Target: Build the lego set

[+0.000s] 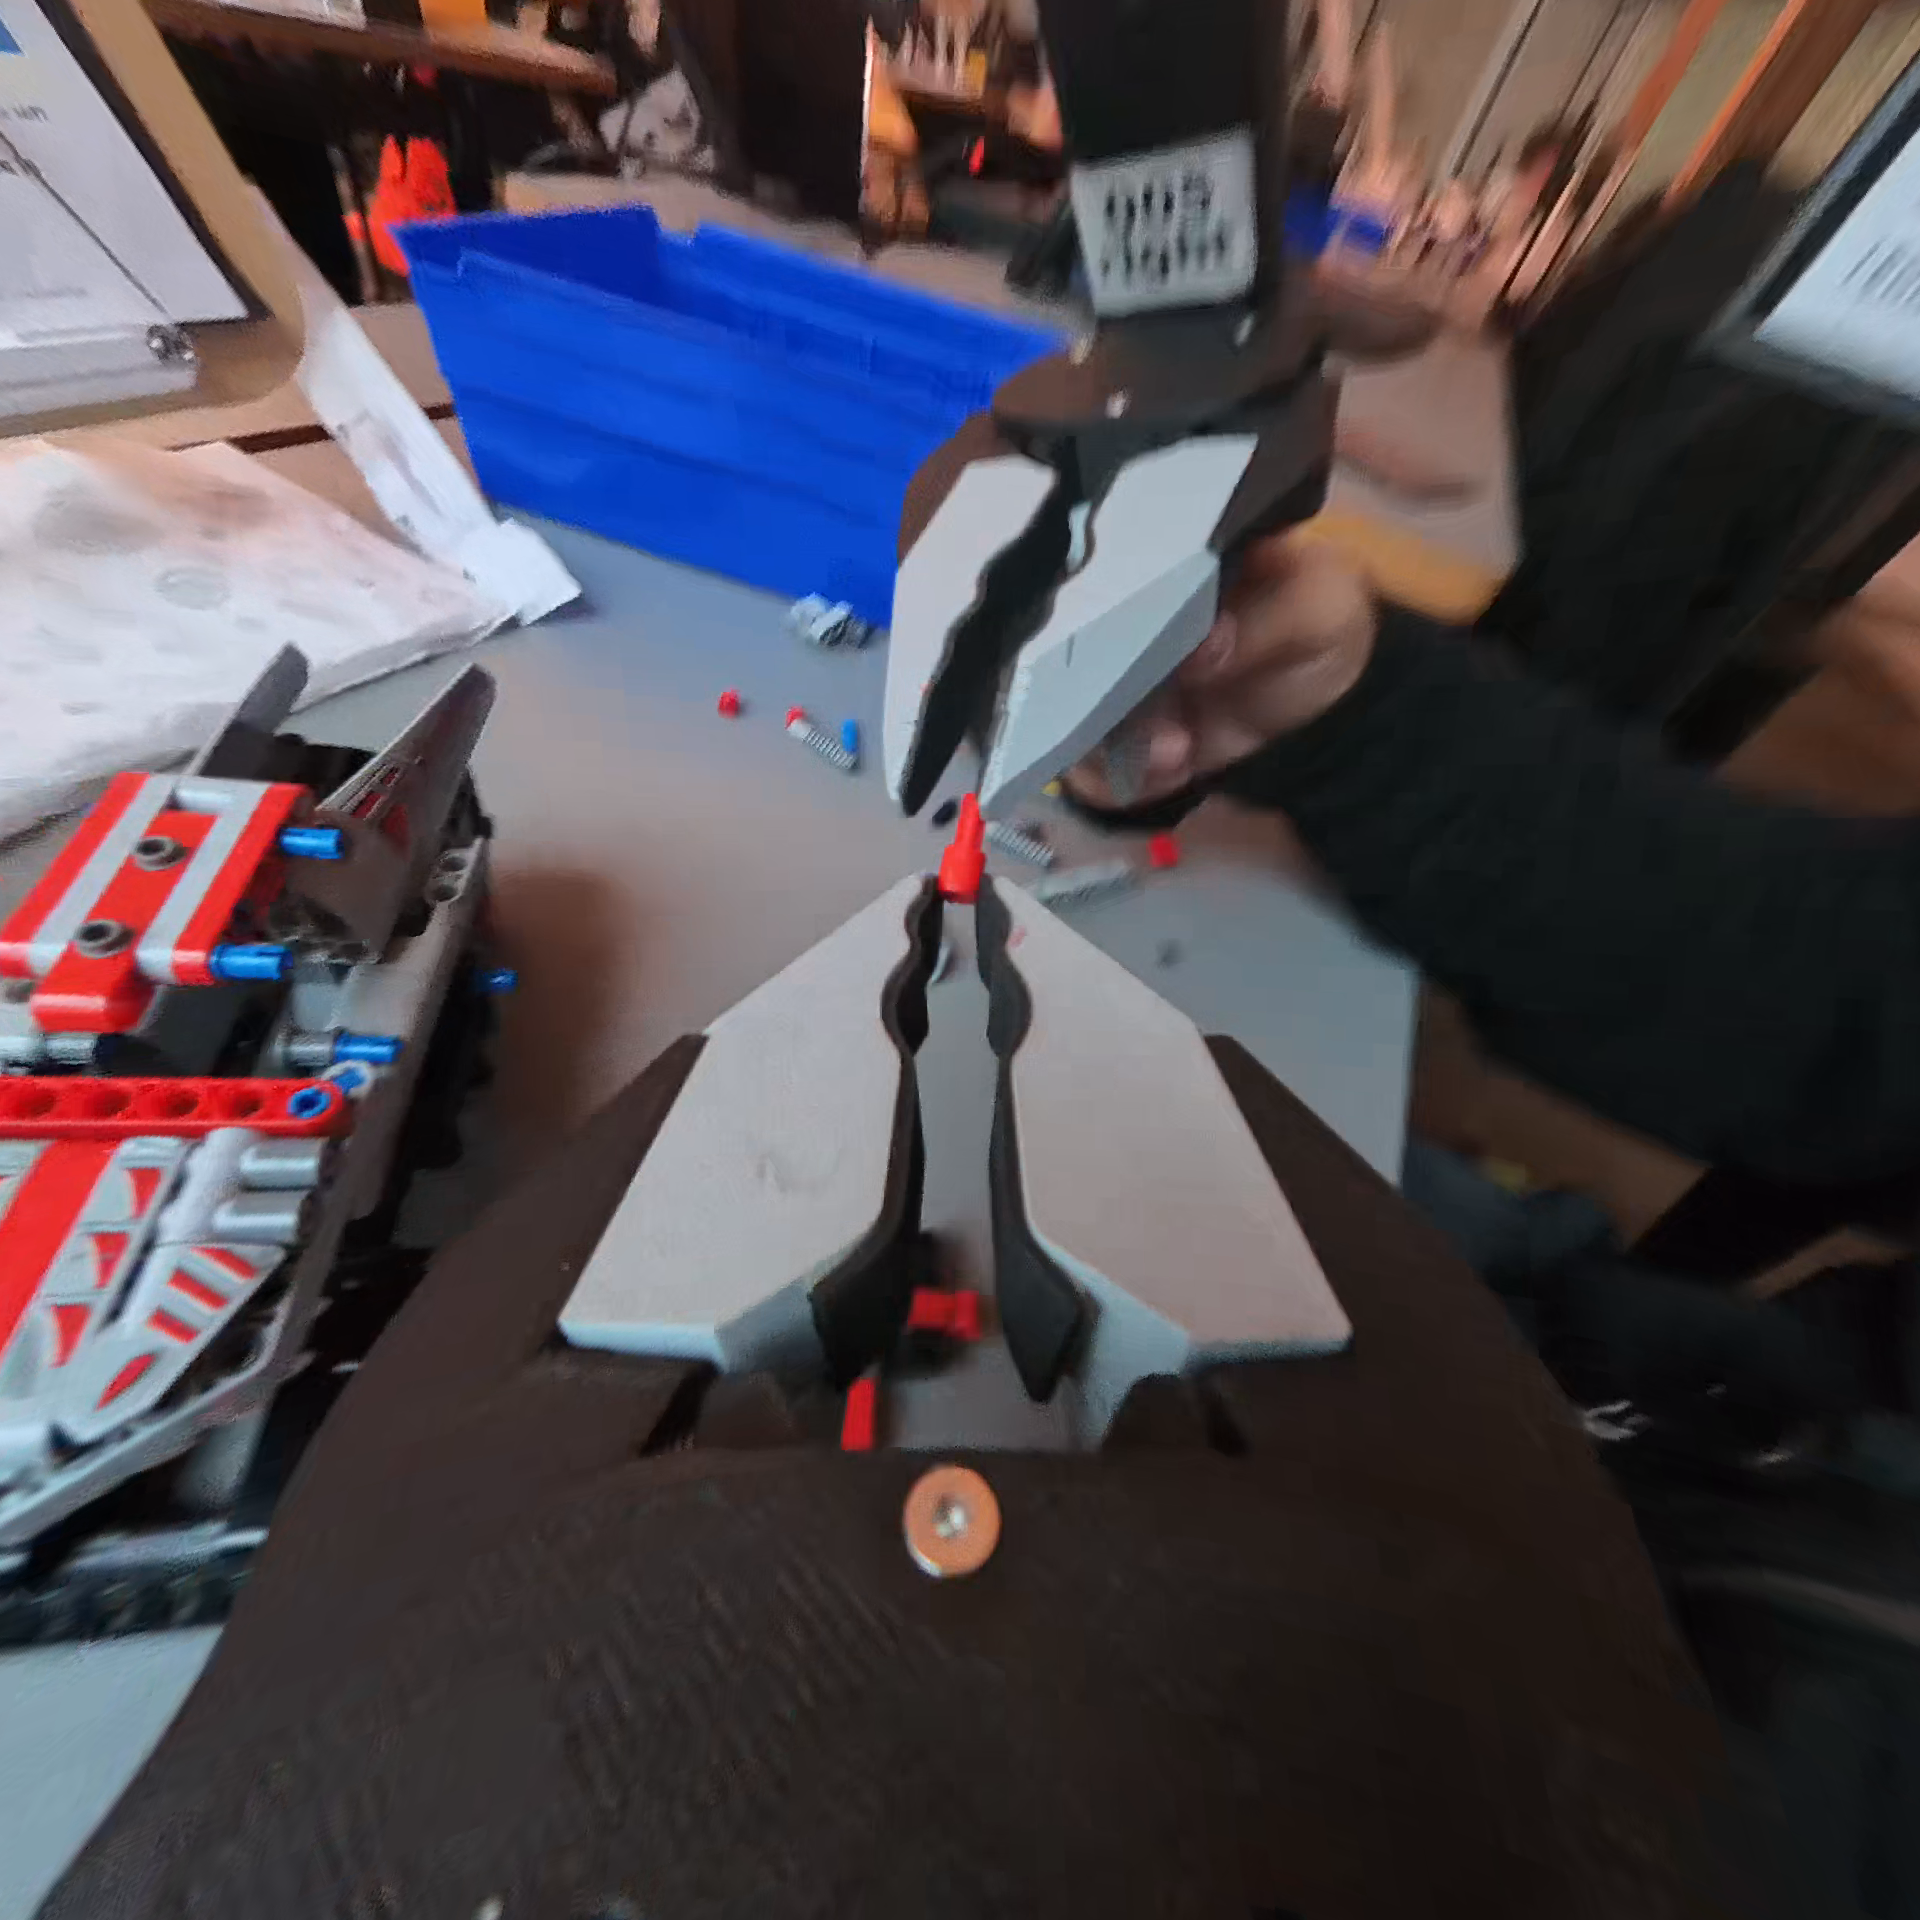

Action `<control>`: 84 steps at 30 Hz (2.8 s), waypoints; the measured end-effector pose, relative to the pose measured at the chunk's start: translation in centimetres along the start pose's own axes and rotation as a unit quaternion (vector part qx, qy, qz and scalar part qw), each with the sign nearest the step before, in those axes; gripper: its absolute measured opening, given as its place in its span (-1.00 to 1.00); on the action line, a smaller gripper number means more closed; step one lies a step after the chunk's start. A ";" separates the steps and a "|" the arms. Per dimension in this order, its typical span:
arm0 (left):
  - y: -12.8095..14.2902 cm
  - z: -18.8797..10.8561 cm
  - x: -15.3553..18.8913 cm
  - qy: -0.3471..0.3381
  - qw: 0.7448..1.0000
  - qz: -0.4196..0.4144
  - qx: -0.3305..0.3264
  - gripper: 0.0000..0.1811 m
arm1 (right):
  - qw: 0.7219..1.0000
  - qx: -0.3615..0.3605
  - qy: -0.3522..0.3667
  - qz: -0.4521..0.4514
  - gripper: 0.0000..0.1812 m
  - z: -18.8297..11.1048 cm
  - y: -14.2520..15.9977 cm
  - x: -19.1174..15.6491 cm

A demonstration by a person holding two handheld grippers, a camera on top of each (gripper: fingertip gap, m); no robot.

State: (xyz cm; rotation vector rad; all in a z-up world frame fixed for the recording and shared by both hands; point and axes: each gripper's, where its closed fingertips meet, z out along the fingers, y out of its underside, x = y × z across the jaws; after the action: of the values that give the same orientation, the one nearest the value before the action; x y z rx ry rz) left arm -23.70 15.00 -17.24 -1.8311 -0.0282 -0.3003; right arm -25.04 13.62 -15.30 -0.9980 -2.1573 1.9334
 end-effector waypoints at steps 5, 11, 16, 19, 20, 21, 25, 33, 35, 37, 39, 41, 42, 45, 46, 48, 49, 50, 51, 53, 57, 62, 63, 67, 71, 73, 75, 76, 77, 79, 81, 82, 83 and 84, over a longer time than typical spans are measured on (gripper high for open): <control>-2.5 -0.9 0.8 0.050 0.989 -0.103 0.097 -0.95 | 0.995 0.099 -0.028 0.014 -0.95 -0.5 -2.6 -0.9; -3.6 -1.4 1.2 0.067 0.979 -0.137 0.133 -0.94 | 0.984 0.161 -0.057 0.049 -0.78 -1.0 -4.1 -1.5; -3.8 -1.4 1.2 0.078 0.972 -0.166 0.144 -0.94 | 0.990 0.137 -0.038 0.008 -0.96 0.2 -3.5 -2.1; -3.7 -1.3 1.3 0.089 0.968 -0.185 0.146 -0.94 | 0.991 0.134 -0.020 0.000 -1.00 0.7 -3.4 -2.0; -3.6 -1.3 1.2 0.089 0.967 -0.191 0.145 -0.94 | 0.991 0.130 -0.018 0.003 -1.00 0.9 -3.3 -1.9; -3.6 -1.3 1.1 0.089 0.965 -0.198 0.147 -0.94 | 0.991 0.132 -0.017 0.006 -1.00 0.9 -3.3 -1.8; -3.6 -1.3 1.0 0.091 0.960 -0.215 0.153 -0.95 | 0.990 0.140 -0.023 0.021 -0.99 1.0 -3.3 -1.6; -3.5 -1.4 0.3 0.115 0.927 -0.305 0.186 -0.95 | 0.988 0.148 0.013 0.047 -1.00 1.5 -3.1 -0.7; -3.6 -1.8 0.1 0.124 0.917 -0.317 0.207 -0.96 | 0.987 0.148 0.048 0.050 -1.00 1.9 -3.1 -0.5; -3.9 -2.0 0.1 0.114 0.915 -0.314 0.225 -0.97 | 0.982 0.170 0.050 0.072 -0.99 1.9 -3.6 -0.6; -4.2 -2.2 0.2 0.111 0.918 -0.310 0.222 -0.99 | 0.973 0.207 0.055 0.088 -1.00 1.2 -4.4 -0.4; -3.5 -2.3 0.2 0.093 0.926 -0.300 0.210 -1.00 | 0.941 0.306 0.081 0.117 -1.00 -3.0 -6.9 1.4; -3.2 -2.2 0.4 0.097 0.924 -0.305 0.210 -1.00 | 0.927 0.345 0.073 0.129 -1.00 -5.5 -8.2 2.0; -2.4 -0.5 1.8 0.119 0.937 -0.283 0.166 -1.00 | 0.945 0.299 0.061 0.115 -1.00 -6.3 -8.1 2.0; -2.2 0.1 2.1 0.113 0.946 -0.264 0.147 -1.00 | 0.951 0.282 0.073 0.103 -1.00 -5.8 -7.6 1.9; -1.9 0.5 1.9 0.086 0.961 -0.233 0.123 -1.00 | 0.957 0.263 0.055 0.111 -1.00 -4.7 -7.1 1.5; -1.9 0.4 1.4 0.068 0.967 -0.215 0.116 -1.00 | 0.957 0.262 0.049 0.111 -1.00 -4.5 -7.0 1.3; -2.0 0.1 1.1 0.055 0.972 -0.200 0.108 -1.00 | 0.959 0.259 0.047 0.106 -1.00 -4.3 -6.9 1.2; -2.4 -0.2 0.8 0.050 0.974 -0.193 0.106 -1.00 | 0.961 0.254 0.043 0.104 -1.00 -3.9 -6.9 0.9; -3.6 -0.9 0.8 0.064 0.973 -0.188 0.118 -0.90 | 0.962 0.254 0.027 0.097 -1.00 -3.1 -6.9 0.0; -5.0 -2.1 0.7 0.076 0.966 -0.193 0.154 -0.86 | 0.962 0.251 -0.021 0.103 -1.00 -0.5 -6.8 -2.2; -6.0 -3.3 1.3 0.106 0.957 -0.194 0.187 -0.84 | 0.955 0.263 -0.043 0.133 -1.00 1.5 -6.1 -2.6; -5.9 -3.3 1.3 0.102 0.959 -0.192 0.183 -0.85 | 0.953 0.267 -0.040 0.135 -1.00 1.6 -6.0 -2.5; -5.9 -3.4 1.2 0.104 0.956 -0.198 0.188 -0.93 | 0.951 0.273 -0.044 0.139 -1.00 1.6 -5.9 -2.5; -5.9 -3.5 1.1 0.117 0.949 -0.210 0.202 -0.94 | 0.955 0.262 -0.043 0.133 -1.00 1.8 -5.8 -2.5; -5.6 -3.6 1.2 0.105 0.954 -0.196 0.201 -0.96 | 0.957 0.252 -0.042 0.138 -1.00 1.9 -5.6 -2.6; -5.9 -3.8 1.5 0.099 0.955 -0.188 0.208 -0.97 | 0.957 0.249 -0.041 0.141 -1.00 1.8 -5.8 -2.9; -6.2 -3.9 1.7 0.101 0.952 -0.188 0.220 -0.97 | 0.957 0.255 -0.034 0.135 -1.00 1.8 -6.1 -3.1; -6.3 -4.0 1.9 0.104 0.949 -0.190 0.228 -0.97 | 0.956 0.262 -0.023 0.128 -1.00 1.7 -6.3 -3.3; -6.6 -4.1 2.0 0.109 0.943 -0.201 0.243 -0.98 | 0.945 0.288 -0.026 0.151 -1.00 1.1 -6.7 -3.2; -6.5 -3.9 1.8 0.111 0.939 -0.215 0.245 -0.98 | 0.935 0.302 -0.044 0.181 -1.00 0.8 -6.6 -2.8; -6.3 -3.9 1.6 0.112 0.937 -0.223 0.245 -0.98 | 0.932 0.305 -0.044 0.190 -1.00 0.8 -6.5 -2.6; -6.3 -3.9 1.6 0.116 0.935 -0.227 0.247 -0.98 | 0.932 0.307 -0.042 0.190 -1.00 0.9 -6.5 -2.5; -6.3 -4.0 1.6 0.117 0.934 -0.227 0.250 -0.98 | 0.934 0.303 -0.040 0.183 -1.00 1.0 -6.5 -2.6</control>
State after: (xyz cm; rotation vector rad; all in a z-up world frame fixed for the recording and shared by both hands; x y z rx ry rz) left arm -24.05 12.72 -9.95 -1.2550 -0.3371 -0.7635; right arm -26.17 11.45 -8.67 -1.2518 -1.2897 2.5986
